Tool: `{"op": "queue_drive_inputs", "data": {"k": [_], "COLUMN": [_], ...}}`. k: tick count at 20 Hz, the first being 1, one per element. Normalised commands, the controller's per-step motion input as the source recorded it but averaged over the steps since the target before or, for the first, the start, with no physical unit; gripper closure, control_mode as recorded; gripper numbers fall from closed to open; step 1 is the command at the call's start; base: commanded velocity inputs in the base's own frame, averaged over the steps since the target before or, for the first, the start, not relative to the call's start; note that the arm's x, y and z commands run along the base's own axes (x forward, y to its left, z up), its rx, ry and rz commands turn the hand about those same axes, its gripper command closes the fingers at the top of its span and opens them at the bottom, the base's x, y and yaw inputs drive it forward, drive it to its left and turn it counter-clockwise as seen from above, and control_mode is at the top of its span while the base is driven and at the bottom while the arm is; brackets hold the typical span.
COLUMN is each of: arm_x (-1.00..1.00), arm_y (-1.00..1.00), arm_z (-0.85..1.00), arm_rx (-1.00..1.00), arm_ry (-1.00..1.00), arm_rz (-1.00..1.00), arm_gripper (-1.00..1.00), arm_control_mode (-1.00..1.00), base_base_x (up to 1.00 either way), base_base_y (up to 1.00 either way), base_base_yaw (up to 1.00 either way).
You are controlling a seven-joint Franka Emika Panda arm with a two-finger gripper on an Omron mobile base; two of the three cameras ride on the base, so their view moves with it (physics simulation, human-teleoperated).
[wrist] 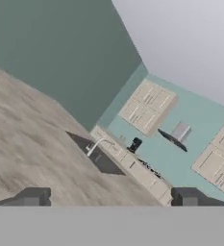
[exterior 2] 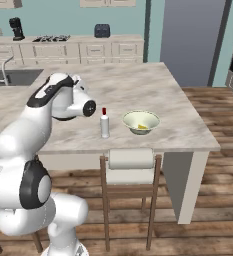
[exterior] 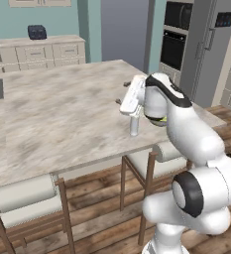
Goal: There is a bowl on the dining counter. Grab a lemon wedge from the fridge and place it in the bowl. Then get the liquor bottle and glass cup from the cabinet and place them next to the bowl.
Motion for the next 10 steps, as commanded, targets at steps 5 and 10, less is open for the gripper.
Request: {"op": "queue_drive_inputs", "data": {"k": [5, 10], "arm_x": [-0.11, -0.06], "arm_y": [0.6, 0.21], "arm_z": [0.56, 0.42], "arm_rx": [0.0, 0.01], "arm_ry": [0.35, 0.53], "arm_rz": [-0.4, -0.41], "arm_gripper": [-1.0, -1.0], "arm_control_mode": [-1.0, -1.0], "base_base_x": [0.0, 0.0], "base_base_y": [0.0, 0.0], "base_base_yaw": [0.0, 0.0]}}
